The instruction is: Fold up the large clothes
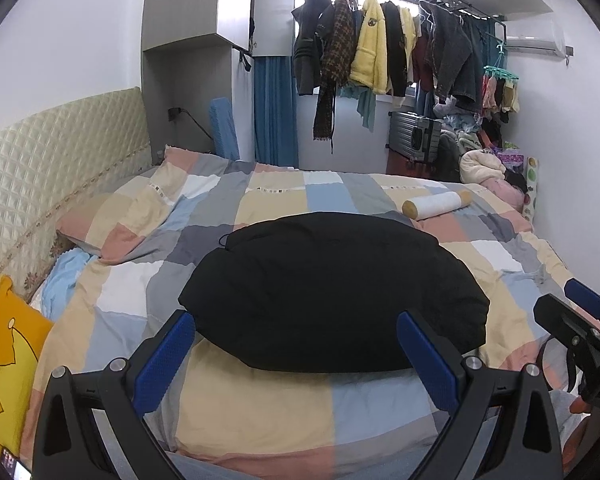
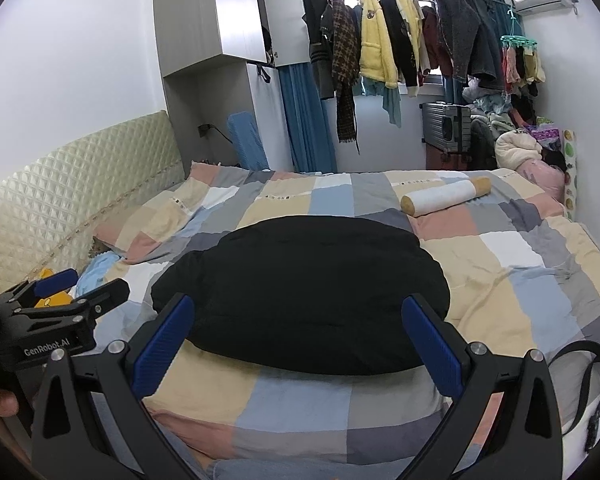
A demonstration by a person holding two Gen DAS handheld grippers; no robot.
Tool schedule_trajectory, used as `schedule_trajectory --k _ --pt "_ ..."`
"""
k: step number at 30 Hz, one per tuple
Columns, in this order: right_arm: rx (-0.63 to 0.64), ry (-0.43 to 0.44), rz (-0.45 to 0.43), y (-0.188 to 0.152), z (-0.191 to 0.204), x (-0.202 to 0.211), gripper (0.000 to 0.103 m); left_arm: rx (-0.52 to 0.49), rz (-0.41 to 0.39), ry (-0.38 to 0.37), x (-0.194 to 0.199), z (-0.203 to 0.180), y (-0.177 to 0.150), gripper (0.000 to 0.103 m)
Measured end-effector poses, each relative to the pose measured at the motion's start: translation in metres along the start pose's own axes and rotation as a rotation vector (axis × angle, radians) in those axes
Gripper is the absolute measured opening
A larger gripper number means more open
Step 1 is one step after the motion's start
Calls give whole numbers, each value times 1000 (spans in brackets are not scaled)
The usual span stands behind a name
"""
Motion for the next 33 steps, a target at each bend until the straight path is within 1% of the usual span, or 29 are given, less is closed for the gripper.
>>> schedule_trajectory --k 4,8,14,33 --pt "-17 22 -9 4 -1 5 103 8 -3 -8 0 1 0 102" --pt "-16 15 -15 7 -1 6 103 12 -3 -6 0 2 0 102" --pt "6 14 6 2 2 -2 103 16 -7 -11 2 2 0 102" --pt "9 9 -5 2 2 2 103 15 -10 -12 6 0 1 102"
Point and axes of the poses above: each gripper's, at about its wrist camera, not at the fingertips, and x roughly against the way its jaws point, z to its left, y to its top, the point moved 9 cm from there along -x, roughly the way its jaws point, and after that the axes turned 15 degrees about -y, right-handed, at the moved point
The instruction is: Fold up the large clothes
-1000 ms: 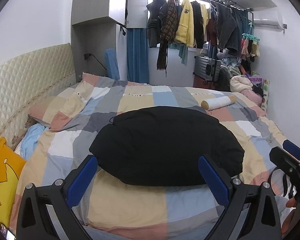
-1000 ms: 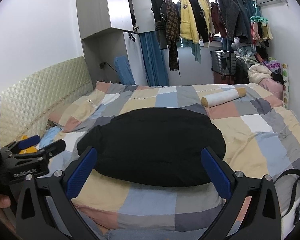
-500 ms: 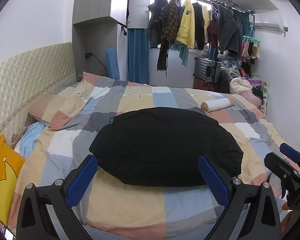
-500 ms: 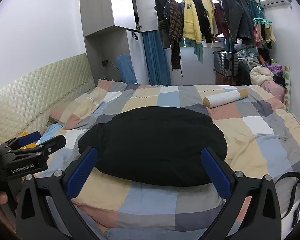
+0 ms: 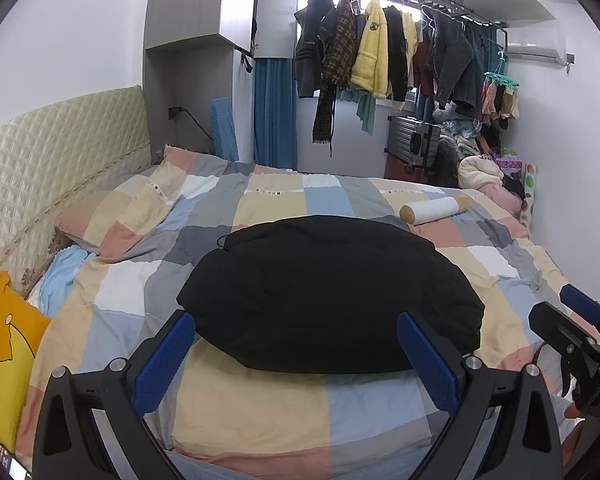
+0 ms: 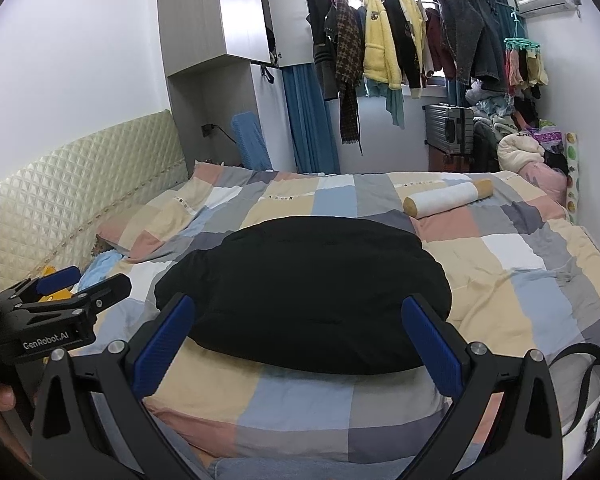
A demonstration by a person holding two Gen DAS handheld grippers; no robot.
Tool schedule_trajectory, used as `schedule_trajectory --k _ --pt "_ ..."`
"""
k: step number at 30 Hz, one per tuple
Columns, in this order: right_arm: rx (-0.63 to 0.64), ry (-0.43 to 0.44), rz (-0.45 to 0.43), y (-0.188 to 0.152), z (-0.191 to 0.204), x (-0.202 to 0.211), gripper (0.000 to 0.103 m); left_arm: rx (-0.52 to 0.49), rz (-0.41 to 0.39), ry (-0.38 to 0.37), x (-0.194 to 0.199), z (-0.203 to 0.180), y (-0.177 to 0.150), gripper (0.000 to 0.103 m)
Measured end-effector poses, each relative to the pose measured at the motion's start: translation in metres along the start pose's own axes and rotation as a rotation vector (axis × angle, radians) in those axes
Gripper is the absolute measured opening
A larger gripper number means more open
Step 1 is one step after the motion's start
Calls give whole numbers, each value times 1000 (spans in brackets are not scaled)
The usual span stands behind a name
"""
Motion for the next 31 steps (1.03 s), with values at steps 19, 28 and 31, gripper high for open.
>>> schedule_trajectory --k 19,28,31 --pt "-44 -70 13 -3 -20 -12 103 12 7 4 1 -4 3 102" --pt "-3 -65 20 -8 -10 -15 103 12 3 9 5 -4 4 102" --pt "10 -63 22 -10 -7 -15 103 12 1 8 5 -6 3 102"
Point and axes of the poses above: each gripper's, at about its wrist camera, not at the fingertips, and x roughly against the way its jaws point, z to its left, y to its top, the point moved 9 cm from there along -x, roughly the way its jaws point, and after that the axes turned 15 degrees about -y, right-handed, at the moved point
